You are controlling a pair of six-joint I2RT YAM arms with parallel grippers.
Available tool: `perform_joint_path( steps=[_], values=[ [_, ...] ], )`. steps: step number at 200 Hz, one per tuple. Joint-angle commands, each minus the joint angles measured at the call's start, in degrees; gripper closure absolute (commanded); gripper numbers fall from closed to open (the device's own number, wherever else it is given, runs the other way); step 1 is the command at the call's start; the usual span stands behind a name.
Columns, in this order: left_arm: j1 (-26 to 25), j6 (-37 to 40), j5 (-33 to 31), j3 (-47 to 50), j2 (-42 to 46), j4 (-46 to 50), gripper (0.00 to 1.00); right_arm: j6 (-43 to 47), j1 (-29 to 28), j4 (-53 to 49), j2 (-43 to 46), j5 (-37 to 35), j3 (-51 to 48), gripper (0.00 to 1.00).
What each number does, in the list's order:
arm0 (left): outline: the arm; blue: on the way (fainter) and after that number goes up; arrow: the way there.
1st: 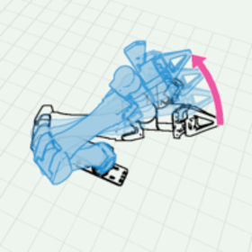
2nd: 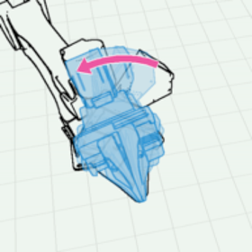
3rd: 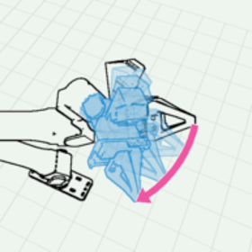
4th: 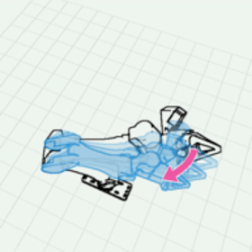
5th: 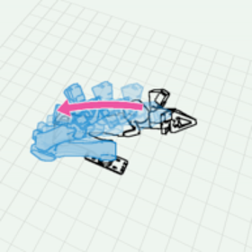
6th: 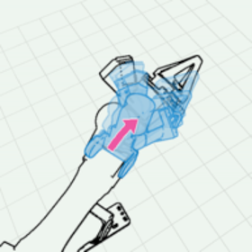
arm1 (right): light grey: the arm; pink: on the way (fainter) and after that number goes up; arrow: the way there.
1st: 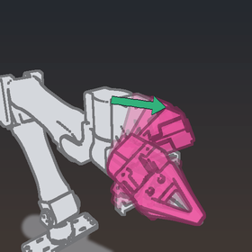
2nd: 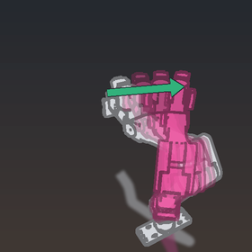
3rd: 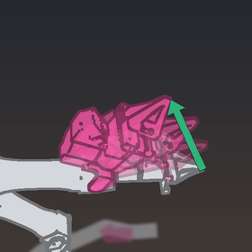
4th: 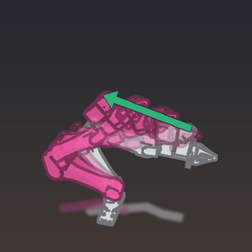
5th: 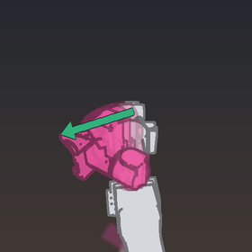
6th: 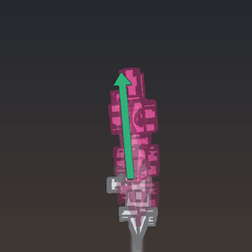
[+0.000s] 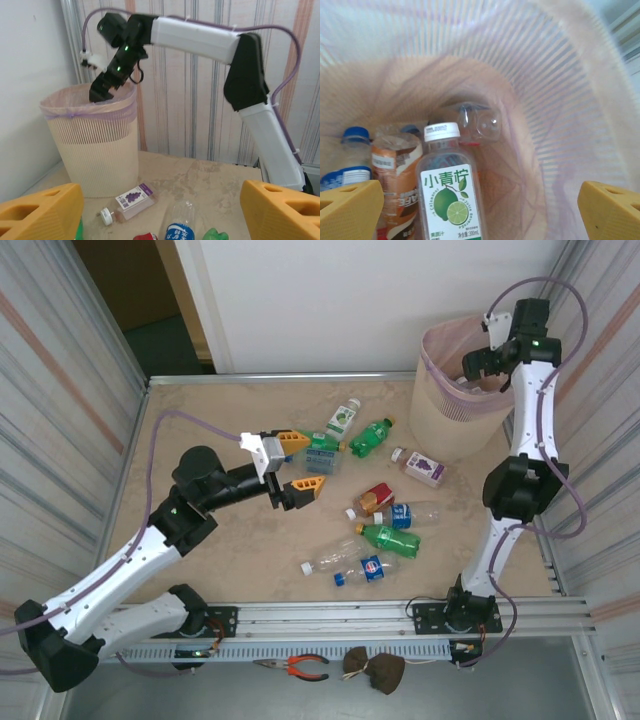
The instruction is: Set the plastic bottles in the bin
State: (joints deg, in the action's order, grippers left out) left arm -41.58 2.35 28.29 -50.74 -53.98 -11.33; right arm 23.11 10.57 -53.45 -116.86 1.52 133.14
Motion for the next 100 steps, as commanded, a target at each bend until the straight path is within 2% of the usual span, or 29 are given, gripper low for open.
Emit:
perform_joint_path(
  steps=[1,58,100],
  values=[
    [0.3,-0.1,-2.2,-1.4,0.7,4.6,0.19,-2.4,-0.3,-0.4,5.0,3.3,-0.6,0.01],
    [-0.7,0.3,-6.1,-6.7,-3.9,17.3,0.21,-6.7,-1.6,3.7,16.5,10.7,-8.1,0.01],
    [-5.0,4.8,-9.5,-14.6,-11.7,32.2,0.24,-10.7,-3.4,8.3,25.5,15.2,-17.6,0.01]
  ],
)
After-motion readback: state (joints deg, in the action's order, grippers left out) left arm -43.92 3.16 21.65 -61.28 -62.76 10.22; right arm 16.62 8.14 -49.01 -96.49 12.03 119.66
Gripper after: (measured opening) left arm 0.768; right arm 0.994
